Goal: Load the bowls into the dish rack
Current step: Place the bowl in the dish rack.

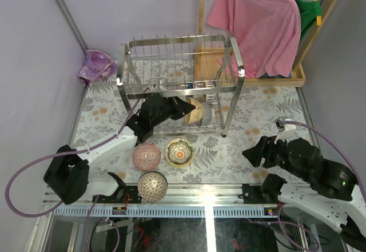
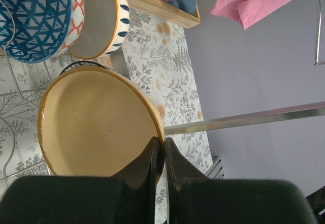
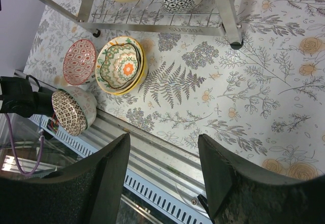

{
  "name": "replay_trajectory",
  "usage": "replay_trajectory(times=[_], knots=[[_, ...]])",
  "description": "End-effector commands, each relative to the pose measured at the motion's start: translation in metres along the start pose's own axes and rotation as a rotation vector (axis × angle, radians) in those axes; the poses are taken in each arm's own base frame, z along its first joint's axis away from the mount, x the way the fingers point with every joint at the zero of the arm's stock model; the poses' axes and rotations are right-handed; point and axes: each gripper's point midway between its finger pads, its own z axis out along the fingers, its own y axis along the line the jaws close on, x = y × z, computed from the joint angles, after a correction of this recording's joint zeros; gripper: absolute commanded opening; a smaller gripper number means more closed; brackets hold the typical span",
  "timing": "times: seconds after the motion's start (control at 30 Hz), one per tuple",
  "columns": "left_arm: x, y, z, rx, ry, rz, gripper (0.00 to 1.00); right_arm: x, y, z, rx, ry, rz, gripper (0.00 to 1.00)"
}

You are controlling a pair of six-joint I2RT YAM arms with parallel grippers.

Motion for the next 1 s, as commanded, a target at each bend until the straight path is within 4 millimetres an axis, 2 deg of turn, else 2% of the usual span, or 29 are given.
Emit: replay_trajectory(times=[0.0, 0.17, 0.57, 0.7, 0.83, 0.97], knots=[[-0.014, -0.033, 0.001, 0.156, 0.049, -0.028, 0.00, 0.007, 0.003, -0.002, -0.034, 0.031, -0.036, 0.63], [-0.022, -0.020, 0.009, 0.150, 0.024, -0.043, 0.00, 0.009, 0.000, -0.001, -0.024, 0.034, -0.040, 0.63], [0.006, 0.011, 0.013, 0.176, 0.052, -0.145, 0.00, 0.019, -0.004, 0.007, -0.019, 0.053, -0.037, 0.63], [0.003, 0.021, 0.012, 0.149, 0.018, -0.147, 0.00, 0.021, -0.004, 0.007, -0.020, 0.057, -0.034, 0.64], [-0.004, 0.020, 0.014, 0.152, 0.001, -0.145, 0.00, 0.022, -0.005, 0.007, -0.019, 0.058, -0.029, 0.63], [-0.007, 0.008, 0.008, 0.250, -0.032, -0.202, 0.00, 0.024, -0.006, 0.008, -0.019, 0.060, -0.025, 0.63]])
